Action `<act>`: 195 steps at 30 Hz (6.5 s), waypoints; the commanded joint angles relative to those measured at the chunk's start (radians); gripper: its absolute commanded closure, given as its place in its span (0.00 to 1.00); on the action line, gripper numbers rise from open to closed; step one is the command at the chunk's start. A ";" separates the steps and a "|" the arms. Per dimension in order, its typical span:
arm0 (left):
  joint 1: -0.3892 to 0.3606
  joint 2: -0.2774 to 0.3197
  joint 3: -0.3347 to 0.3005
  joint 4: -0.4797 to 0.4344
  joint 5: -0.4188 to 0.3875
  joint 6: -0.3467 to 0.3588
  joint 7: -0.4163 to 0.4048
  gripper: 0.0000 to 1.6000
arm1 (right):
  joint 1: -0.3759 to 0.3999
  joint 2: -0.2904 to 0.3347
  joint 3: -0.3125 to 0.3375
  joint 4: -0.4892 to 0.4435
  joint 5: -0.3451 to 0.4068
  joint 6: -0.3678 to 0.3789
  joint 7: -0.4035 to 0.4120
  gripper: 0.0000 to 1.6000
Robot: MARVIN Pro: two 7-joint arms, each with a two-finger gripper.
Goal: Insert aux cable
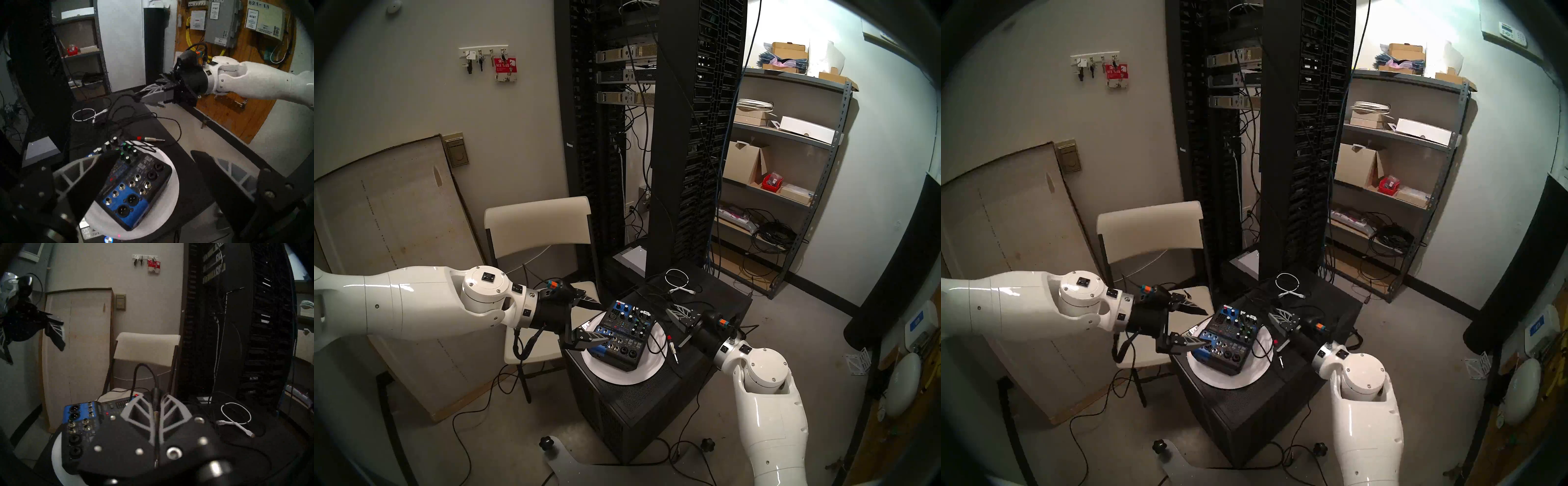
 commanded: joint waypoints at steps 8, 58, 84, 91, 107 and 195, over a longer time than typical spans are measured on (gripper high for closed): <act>0.042 -0.178 -0.035 0.136 -0.068 -0.037 -0.035 0.00 | -0.160 -0.034 -0.025 -0.211 0.063 0.094 0.063 1.00; 0.134 -0.282 -0.105 0.325 -0.253 -0.135 -0.309 0.31 | -0.221 0.002 -0.188 -0.279 0.060 0.176 0.016 1.00; 0.138 -0.256 -0.102 0.309 -0.257 -0.144 -0.289 0.31 | -0.113 0.020 -0.251 -0.167 0.048 0.121 -0.046 1.00; 0.139 -0.252 -0.102 0.309 -0.260 -0.145 -0.292 0.31 | -0.079 0.018 -0.254 -0.127 0.041 0.104 -0.076 1.00; 0.148 -0.196 -0.087 0.294 -0.261 -0.136 -0.248 0.00 | -0.083 0.030 -0.224 -0.147 0.060 0.104 -0.074 1.00; 0.130 -0.259 -0.091 0.344 -0.243 -0.157 -0.250 1.00 | -0.104 0.013 -0.228 -0.126 0.035 0.100 -0.044 1.00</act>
